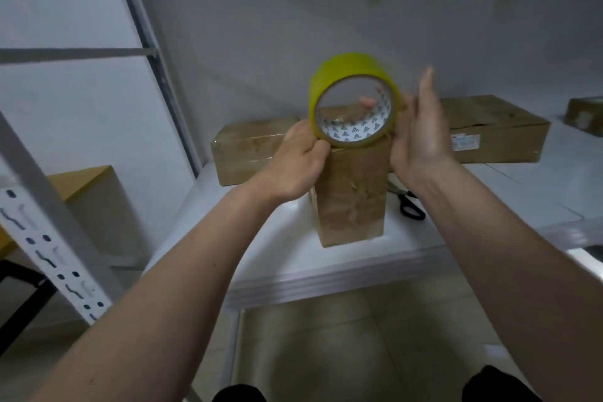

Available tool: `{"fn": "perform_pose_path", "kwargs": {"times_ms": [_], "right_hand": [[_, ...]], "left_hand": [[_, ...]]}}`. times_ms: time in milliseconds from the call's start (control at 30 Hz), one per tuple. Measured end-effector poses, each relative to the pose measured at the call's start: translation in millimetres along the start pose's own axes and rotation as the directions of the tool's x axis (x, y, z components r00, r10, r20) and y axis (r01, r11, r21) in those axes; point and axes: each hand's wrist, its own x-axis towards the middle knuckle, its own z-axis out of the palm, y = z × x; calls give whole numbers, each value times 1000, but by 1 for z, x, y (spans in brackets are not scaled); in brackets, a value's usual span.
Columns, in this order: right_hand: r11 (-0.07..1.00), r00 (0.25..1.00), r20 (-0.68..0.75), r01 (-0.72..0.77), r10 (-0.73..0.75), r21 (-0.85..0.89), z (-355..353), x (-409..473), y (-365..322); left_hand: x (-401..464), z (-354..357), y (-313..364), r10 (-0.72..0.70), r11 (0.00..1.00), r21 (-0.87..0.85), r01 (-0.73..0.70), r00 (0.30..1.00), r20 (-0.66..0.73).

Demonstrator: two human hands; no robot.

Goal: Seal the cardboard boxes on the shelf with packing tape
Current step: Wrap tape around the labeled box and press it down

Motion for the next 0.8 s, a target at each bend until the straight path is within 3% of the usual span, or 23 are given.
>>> {"fn": "perform_pose_path", "kwargs": {"times_ms": [67, 133, 233, 300, 433, 533, 800], "right_hand": [[964, 984, 141, 141, -111, -226, 1, -9, -1], [821, 967, 135, 253, -215, -512, 2, -4, 1], [688, 979, -16, 131, -203, -714, 5, 7, 0], [602, 982, -36, 84, -185, -794, 8, 12, -2], [540, 982, -31, 76, -186, -838, 10, 19, -7], [514, 985, -1, 88, -171, -853, 7, 23, -13], [726, 978, -113, 53, -178, -686, -2, 27, -13]], "left_hand": [[2, -2, -1, -26, 999, 43, 24, 998, 54], [8, -5, 5, -50, 994, 107, 38, 993, 106], [21, -9, 8, -103, 973, 223, 53, 971, 217], [32, -10, 9, -163, 942, 326, 84, 961, 224], [45, -4, 2, -147, 962, 254, 99, 973, 176], [48, -3, -9, -149, 947, 305, 100, 979, 142], [52, -7, -13, -215, 898, 424, 115, 957, 195]]}}
